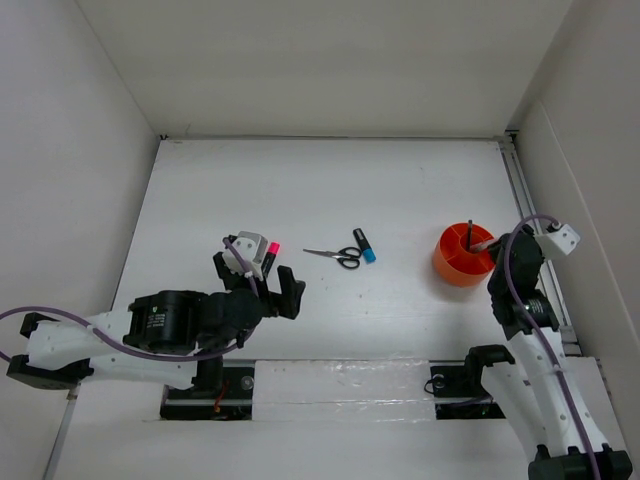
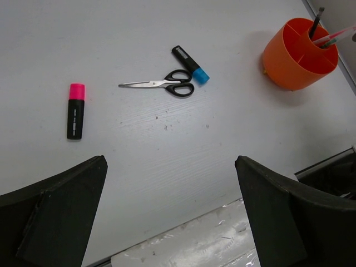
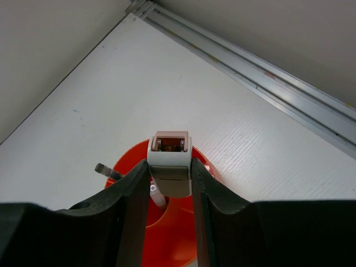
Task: Sort the stationery into containers
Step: Place the stapler in the storage box.
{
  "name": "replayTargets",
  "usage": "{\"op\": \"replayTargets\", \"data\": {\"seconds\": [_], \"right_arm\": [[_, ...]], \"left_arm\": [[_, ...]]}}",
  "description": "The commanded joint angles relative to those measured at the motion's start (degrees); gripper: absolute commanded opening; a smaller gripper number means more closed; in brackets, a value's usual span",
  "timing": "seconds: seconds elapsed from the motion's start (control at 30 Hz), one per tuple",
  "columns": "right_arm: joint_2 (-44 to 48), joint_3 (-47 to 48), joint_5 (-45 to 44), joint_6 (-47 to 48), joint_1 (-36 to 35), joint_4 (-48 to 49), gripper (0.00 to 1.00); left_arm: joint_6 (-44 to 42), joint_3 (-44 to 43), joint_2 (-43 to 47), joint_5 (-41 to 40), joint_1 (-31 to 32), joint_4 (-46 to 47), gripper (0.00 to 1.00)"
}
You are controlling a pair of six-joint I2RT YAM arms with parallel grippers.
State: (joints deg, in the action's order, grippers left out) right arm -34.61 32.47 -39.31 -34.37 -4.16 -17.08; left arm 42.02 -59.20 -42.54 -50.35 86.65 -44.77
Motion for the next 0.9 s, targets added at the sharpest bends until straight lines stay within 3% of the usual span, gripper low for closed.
{"op": "replayTargets", "data": {"seconds": [0.0,0.23,0.53,0.87], "right_arm": [[-0.5,-0.1,5.4,4.7,0.3,6.9,0.0],[-3.1,-0.1,8.4,5.4,0.3,6.8,0.0],[-1.8,-0.1,2.7,0.5,0.3,2.2,0.0],[1.5,-4.0,1.7,1.9,0.3,5.6,0.0]], "left_arm": [[-0.9,0.5,0.4,0.2,0.1,1.9,1.0],[-1.9,1.0,0.9,0.8,0.1,2.5,1.0],[-2.5,1.0,1.4,1.3,0.1,3.0,1.0],[-3.0,1.0,1.4,1.8,0.1,3.0,1.0]]}}
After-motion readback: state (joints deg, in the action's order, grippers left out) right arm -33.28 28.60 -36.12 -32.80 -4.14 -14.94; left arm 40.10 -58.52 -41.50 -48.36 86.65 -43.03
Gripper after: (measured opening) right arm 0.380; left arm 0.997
